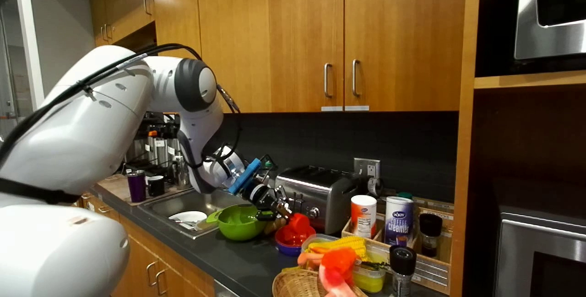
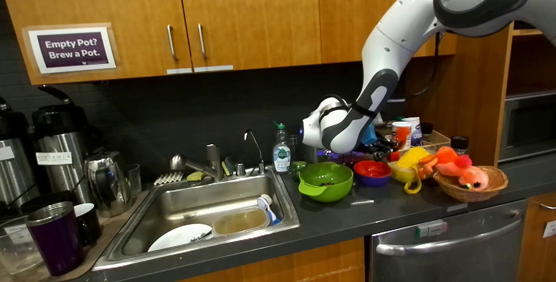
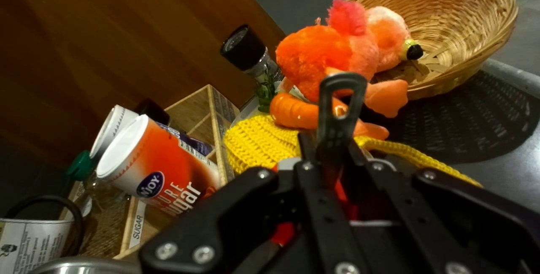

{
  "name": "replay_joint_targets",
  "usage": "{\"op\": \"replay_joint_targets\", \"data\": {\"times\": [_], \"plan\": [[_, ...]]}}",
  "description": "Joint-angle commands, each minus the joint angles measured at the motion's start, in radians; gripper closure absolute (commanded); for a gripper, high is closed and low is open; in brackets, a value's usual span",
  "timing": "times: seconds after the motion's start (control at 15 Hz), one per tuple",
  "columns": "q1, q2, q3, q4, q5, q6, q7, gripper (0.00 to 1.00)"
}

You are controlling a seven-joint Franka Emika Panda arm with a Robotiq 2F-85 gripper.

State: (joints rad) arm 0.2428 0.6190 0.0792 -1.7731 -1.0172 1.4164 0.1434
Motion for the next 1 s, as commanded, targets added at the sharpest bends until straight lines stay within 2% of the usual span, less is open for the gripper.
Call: {"op": "replay_joint_targets", "data": {"times": [0.0, 0.93], "plan": [[0.004, 0.039, 0.013, 0.054, -0.027, -0.041, -0.035, 0.96], [0.033, 0.111, 0.024, 0.143, -0.099, -0.111, -0.11, 0.96]]}}
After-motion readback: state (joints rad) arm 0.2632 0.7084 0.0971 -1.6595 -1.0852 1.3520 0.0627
